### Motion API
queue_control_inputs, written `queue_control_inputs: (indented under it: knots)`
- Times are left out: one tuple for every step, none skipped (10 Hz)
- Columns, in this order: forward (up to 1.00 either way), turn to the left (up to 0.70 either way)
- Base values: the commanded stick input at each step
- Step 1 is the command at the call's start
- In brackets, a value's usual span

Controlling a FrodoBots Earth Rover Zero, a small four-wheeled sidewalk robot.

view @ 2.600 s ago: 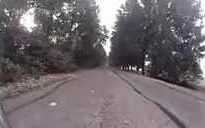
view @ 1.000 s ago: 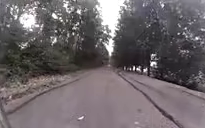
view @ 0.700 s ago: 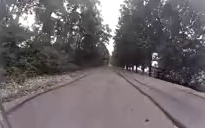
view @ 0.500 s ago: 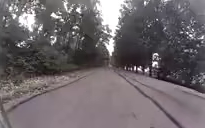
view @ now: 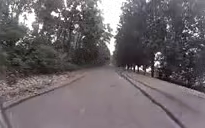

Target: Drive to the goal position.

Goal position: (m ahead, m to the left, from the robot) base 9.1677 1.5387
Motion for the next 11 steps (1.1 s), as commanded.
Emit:
queue_control_inputs:
  knots:
    - [0.70, 0.00]
    - [0.70, 0.00]
    - [0.70, 0.00]
    - [0.70, 0.00]
    - [0.70, 0.00]
    - [0.70, 0.00]
    - [0.70, 0.00]
    - [0.70, 0.00]
    - [0.70, 0.00]
    - [0.70, 0.00]
    - [0.70, 0.00]
